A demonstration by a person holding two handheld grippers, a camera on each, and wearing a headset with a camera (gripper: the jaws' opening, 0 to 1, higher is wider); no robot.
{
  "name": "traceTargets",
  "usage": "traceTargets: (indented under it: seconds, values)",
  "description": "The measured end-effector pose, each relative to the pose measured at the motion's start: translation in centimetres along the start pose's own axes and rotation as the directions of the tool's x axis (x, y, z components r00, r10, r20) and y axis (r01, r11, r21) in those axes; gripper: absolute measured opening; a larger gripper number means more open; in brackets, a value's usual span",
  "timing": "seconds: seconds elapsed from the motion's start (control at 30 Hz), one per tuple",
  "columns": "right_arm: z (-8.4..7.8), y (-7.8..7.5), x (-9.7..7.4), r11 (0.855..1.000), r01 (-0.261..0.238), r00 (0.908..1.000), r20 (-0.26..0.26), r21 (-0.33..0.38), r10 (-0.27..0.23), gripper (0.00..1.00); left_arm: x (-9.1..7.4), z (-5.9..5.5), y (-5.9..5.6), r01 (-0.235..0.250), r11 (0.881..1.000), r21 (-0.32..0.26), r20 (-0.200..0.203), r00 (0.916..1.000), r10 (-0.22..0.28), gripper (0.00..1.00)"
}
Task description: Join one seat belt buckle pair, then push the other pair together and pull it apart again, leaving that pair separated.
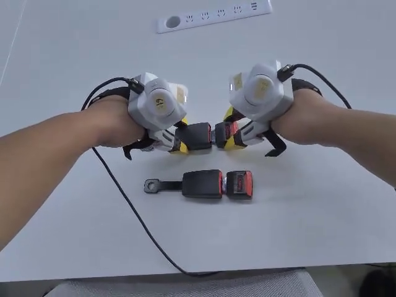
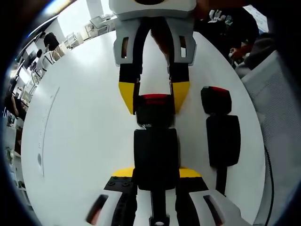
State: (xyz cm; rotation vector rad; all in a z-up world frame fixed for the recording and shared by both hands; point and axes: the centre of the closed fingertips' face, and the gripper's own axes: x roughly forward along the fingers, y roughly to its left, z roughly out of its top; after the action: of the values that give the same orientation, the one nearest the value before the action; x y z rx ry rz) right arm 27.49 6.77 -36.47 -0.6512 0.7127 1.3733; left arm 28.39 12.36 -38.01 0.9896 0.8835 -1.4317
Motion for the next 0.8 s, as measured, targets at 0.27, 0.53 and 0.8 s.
traceTargets:
  seconds: [0.27,0.53,0.8]
  values:
    - [-0.1,0.2,-0.1,1.000,0.009,0.9999,-0.012,-0.009,-0.009,0.30,0.0,0.0,-0.1,0.002,1.000,-0.008,0.003,1.0000,-0.002,0.31]
    - [-0.1,0.4,-0.5,1.000,0.007,0.9997,-0.022,-0.018,-0.008,0.31,0.0,0.0,-0.2,0.003,1.000,-0.006,-0.020,0.9998,-0.003,0.31]
    - [-1.4,0.3,-1.7,1.000,0.010,0.9989,-0.047,-0.017,-0.011,0.31,-0.1,0.1,-0.2,0.005,1.000,-0.013,-0.020,0.9998,-0.005,0.31]
